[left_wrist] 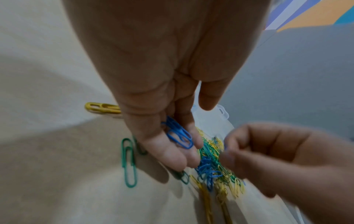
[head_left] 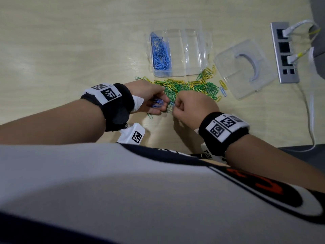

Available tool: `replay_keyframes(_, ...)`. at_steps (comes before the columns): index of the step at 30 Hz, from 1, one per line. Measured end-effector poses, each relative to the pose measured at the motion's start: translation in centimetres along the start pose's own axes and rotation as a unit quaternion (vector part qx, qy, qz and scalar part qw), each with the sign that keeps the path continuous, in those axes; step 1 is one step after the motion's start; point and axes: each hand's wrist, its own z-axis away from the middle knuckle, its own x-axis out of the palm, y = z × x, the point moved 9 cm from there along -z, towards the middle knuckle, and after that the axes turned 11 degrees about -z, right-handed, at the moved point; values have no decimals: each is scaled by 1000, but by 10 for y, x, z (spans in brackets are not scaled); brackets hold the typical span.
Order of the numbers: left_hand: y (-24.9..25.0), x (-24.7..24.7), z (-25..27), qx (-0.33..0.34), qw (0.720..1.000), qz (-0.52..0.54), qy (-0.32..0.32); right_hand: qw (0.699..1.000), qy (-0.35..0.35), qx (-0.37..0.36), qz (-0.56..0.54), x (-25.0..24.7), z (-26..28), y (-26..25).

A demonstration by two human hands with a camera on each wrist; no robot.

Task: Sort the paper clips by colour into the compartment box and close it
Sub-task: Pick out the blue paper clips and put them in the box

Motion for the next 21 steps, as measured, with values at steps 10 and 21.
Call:
replay_keyframes(10, 9, 15, -3, -1, 999, 14, -28, 999, 36, -7, 11, -15, -15, 21)
replay_keyframes(21, 7, 3, -4, 5, 1000, 17, -5, 998, 36, -37, 32, -19, -20, 24)
